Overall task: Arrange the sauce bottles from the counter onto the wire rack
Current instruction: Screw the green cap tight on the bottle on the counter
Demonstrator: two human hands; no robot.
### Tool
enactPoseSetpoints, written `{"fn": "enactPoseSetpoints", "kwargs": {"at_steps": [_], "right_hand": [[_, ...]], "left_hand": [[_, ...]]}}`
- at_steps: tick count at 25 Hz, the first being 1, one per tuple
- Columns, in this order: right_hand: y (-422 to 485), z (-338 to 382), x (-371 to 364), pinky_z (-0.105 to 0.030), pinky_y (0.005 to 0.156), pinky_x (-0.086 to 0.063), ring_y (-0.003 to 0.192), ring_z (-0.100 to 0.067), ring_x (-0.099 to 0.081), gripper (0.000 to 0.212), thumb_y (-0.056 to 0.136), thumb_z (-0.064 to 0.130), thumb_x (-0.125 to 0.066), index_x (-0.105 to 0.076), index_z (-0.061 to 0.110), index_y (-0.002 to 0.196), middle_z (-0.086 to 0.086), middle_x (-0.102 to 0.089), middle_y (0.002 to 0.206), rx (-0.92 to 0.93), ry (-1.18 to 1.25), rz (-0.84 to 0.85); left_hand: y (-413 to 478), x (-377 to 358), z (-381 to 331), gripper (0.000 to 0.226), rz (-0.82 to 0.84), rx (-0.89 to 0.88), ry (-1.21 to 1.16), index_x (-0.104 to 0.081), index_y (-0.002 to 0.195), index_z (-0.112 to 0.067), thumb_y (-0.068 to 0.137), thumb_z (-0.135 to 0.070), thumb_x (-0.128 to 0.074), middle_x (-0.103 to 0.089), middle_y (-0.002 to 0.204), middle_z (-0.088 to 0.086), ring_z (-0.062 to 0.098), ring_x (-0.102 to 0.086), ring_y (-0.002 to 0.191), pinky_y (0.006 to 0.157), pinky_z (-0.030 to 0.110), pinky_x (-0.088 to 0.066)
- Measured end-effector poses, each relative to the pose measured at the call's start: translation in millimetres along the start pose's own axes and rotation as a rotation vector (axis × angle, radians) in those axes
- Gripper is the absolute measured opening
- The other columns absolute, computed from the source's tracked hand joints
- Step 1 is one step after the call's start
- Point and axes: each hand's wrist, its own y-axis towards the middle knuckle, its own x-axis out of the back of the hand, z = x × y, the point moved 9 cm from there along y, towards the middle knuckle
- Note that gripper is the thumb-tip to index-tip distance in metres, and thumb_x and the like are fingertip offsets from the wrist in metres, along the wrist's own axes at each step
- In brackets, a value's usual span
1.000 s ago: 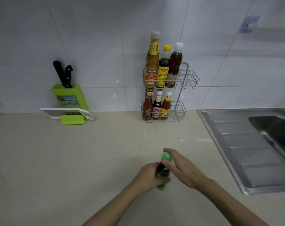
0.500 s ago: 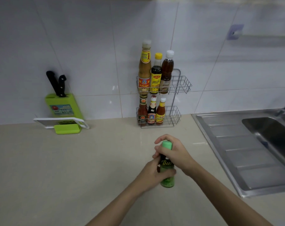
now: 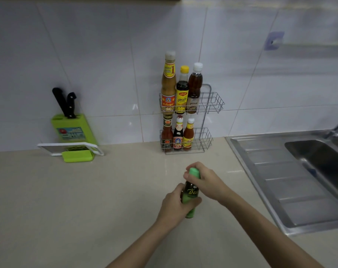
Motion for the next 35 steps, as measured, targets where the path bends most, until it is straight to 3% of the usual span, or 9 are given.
{"fn": "enactPoseSetpoints", "kwargs": {"at_steps": [3,7,10,12,18,23,28,32,35], "right_hand": [[5.6,5.8,13.8,-0.033,0.086,-0.056,0.098,-0.017,-0.065,0.039,0.084,0.042,-0.066,-0.056,0.018,0.114,-0.003,-0.070,0.105,0.003,-0.068,0.003],[4.9,18.9,10.1,-0.036,0.084,-0.057,0.080,-0.024,-0.071,0.033,0.084,0.017,-0.066,-0.059,0.007,0.115,-0.008,-0.074,0.082,0.077,0.610,0.210],[12.1,6.5,11.0,-0.030,0.049,-0.049,0.039,-0.014,-0.045,0.014,0.084,0.004,-0.063,-0.065,0.008,0.097,-0.001,-0.049,0.045,0.051,0.723,0.032],[17.3,-7.2,16.7,-0.029,0.047,-0.044,0.035,-0.014,-0.040,0.008,0.084,0.001,-0.061,-0.062,0.006,0.089,-0.002,-0.044,0.041,0.001,0.637,-0.102],[24.8,-22.3,31.6,-0.036,0.054,-0.050,0.038,-0.016,-0.049,0.007,0.084,0.004,-0.061,-0.056,0.006,0.088,-0.006,-0.051,0.049,-0.019,0.509,-0.228],[31.1,-51.1,43.6,-0.034,0.073,-0.057,0.087,-0.020,-0.067,0.034,0.079,0.041,-0.072,-0.060,0.017,0.101,-0.005,-0.065,0.097,-0.087,0.199,-0.181],[60.7,-64.0,55.2,-0.037,0.070,-0.061,0.085,-0.026,-0.072,0.023,0.083,0.029,-0.071,-0.069,0.009,0.093,-0.019,-0.070,0.098,-0.070,0.409,-0.099],[108.9,-99.4,108.3,-0.030,0.065,-0.061,0.087,-0.030,-0.069,0.025,0.086,0.020,-0.068,-0.064,0.001,0.102,-0.025,-0.065,0.101,-0.082,0.599,-0.455],[142.7,-122.1,152.4,-0.024,0.061,-0.060,0.092,-0.034,-0.064,0.026,0.090,0.013,-0.063,-0.060,-0.003,0.110,-0.021,-0.061,0.099,-0.038,0.769,-0.731]], "left_hand": [[1.3,-5.5,-2.6,0.036,0.076,0.021,-0.160,-0.060,0.100,-0.024,0.074,-0.046,-0.072,-0.071,0.091,-0.002,0.018,-0.069,0.087,0.087,0.041,-0.055],[-7.1,-32.4,-28.6,0.023,0.429,0.018,-0.395,-0.058,0.108,-0.017,0.088,-0.028,-0.065,-0.067,0.096,0.000,0.023,-0.069,0.095,0.087,0.033,-0.055],[-0.9,-38.1,-25.9,0.035,0.361,0.012,-0.330,-0.058,0.112,-0.021,0.083,-0.037,-0.068,-0.069,0.101,-0.002,0.023,-0.068,0.104,0.097,0.042,-0.051],[5.0,-39.5,-18.5,0.039,0.298,0.014,-0.232,-0.059,0.110,-0.028,0.077,-0.046,-0.068,-0.070,0.104,-0.005,0.017,-0.067,0.104,0.098,0.041,-0.051],[20.5,-49.2,-14.9,0.043,0.263,0.048,-0.088,-0.059,0.110,-0.029,0.074,-0.051,-0.067,-0.072,0.106,-0.004,0.008,-0.067,0.098,0.094,0.038,-0.054],[58.3,-15.5,-7.7,0.052,0.116,0.082,-0.104,-0.064,0.099,-0.020,0.063,-0.058,-0.071,-0.074,0.097,0.002,0.013,-0.070,0.091,0.089,0.043,-0.056],[105.9,-3.9,-6.3,0.056,0.199,0.108,0.082,-0.063,0.100,-0.015,0.063,-0.056,-0.074,-0.073,0.098,0.003,0.015,-0.070,0.090,0.073,0.028,-0.056],[150.7,45.1,24.6,0.011,-0.012,0.157,-0.092,-0.066,0.094,-0.008,0.090,-0.017,-0.061,-0.074,0.091,0.010,0.017,-0.070,0.079,0.076,0.030,-0.056],[172.3,97.4,58.2,0.016,-0.216,0.287,-0.212,-0.063,0.093,0.002,0.094,-0.002,-0.047,-0.071,0.089,0.021,0.022,-0.066,0.073,0.067,0.025,-0.054]]}}
